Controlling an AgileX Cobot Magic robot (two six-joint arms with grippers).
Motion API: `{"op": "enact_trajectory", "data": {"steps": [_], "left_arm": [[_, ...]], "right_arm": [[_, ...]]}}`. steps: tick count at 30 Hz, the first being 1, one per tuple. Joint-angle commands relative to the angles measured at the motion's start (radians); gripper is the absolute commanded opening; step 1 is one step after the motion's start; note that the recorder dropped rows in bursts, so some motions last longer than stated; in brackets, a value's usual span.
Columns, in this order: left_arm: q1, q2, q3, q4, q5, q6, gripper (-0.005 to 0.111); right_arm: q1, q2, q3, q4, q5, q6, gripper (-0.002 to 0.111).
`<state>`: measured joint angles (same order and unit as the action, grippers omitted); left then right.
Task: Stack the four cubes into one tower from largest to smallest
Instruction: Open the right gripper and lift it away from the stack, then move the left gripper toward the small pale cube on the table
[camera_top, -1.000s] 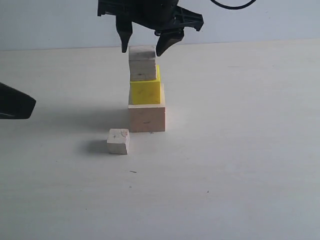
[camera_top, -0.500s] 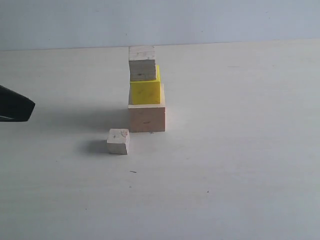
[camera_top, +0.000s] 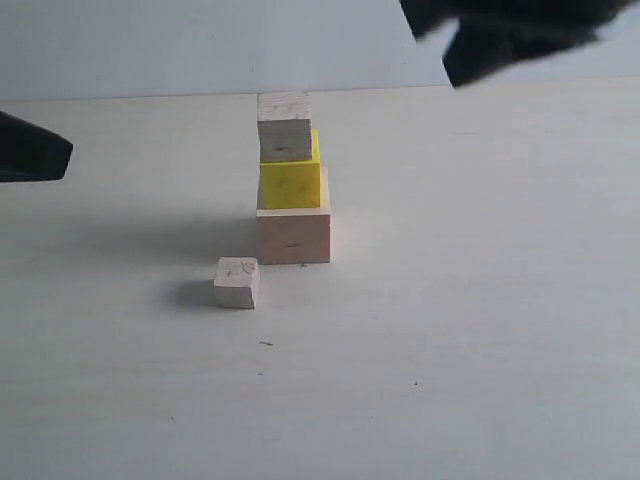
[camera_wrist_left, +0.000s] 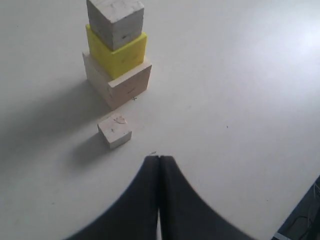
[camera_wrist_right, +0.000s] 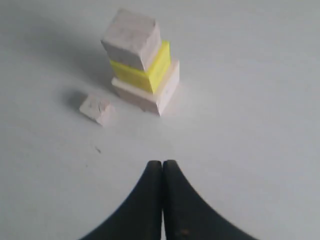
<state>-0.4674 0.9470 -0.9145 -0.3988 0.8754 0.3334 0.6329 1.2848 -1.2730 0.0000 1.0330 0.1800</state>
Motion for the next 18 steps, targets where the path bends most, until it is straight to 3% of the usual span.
{"op": "enact_trajectory", "data": {"steps": [1, 8, 15, 18], "left_arm": [[0.001, -0.003, 0.003, -0.005, -0.059, -0.001, 0.000], [0.001, 0.092, 0.062, -0.086, -0.101, -0.022, 0.005], [0.001, 0.313, 0.101, -0.113, -0.160, -0.082, 0.045], [0.001, 0.396, 0.101, -0.116, -0.183, -0.095, 0.057]], "right_arm": [[0.000, -0.118, 0.256, -0.027, -0.089, 0.069, 0.000], [0.000, -0.216, 0.454, -0.034, -0.121, 0.117, 0.000], [0.000, -0.272, 0.478, -0.036, -0.143, 0.136, 0.000], [0.000, -0.273, 0.478, -0.036, -0.146, 0.136, 0.000]]}}
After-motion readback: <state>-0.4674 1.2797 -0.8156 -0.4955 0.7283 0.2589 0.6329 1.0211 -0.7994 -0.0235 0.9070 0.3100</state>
